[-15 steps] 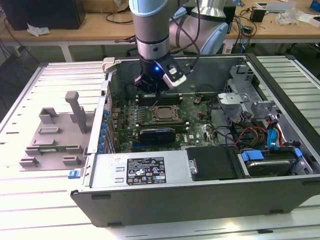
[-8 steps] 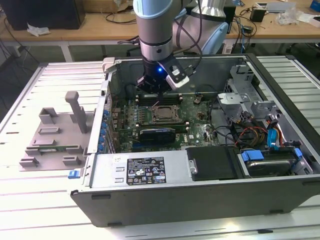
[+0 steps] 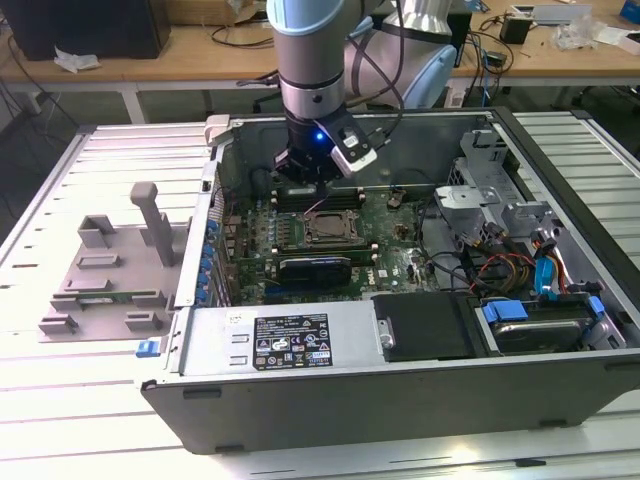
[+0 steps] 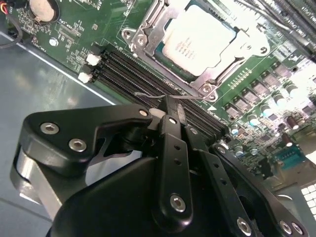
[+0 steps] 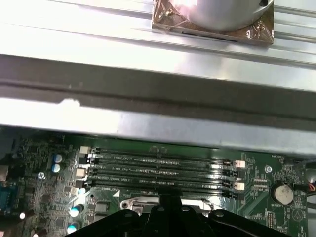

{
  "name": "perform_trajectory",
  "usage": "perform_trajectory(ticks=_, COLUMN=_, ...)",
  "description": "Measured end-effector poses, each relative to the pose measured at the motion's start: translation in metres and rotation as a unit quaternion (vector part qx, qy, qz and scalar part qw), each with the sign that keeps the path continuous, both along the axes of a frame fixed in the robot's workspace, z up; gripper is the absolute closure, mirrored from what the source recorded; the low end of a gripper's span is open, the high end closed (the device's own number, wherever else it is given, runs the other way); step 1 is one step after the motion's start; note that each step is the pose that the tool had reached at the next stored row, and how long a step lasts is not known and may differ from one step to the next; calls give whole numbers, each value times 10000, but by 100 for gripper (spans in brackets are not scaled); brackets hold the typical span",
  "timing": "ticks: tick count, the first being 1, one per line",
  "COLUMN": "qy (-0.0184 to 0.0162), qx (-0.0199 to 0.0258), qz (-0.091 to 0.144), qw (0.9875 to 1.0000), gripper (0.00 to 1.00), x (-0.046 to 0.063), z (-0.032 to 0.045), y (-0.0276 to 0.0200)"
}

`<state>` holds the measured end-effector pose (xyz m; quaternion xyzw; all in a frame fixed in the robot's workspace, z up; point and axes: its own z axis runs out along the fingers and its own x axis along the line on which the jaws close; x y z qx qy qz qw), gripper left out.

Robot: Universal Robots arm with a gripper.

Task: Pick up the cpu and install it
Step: 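Install the first cpu locking lever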

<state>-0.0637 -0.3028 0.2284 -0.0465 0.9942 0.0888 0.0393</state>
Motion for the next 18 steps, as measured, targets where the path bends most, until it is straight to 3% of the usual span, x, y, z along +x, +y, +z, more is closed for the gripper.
perform_trajectory(ticks=6, qy=-13, qx=-20, qz=-14, qw=10000, gripper=89, x=1, z=-105, y=4)
perform_trajectory(ticks=18, qy=-16, qx=-41, qz=-140, qw=9999, gripper=89, x=14, z=-138, y=4)
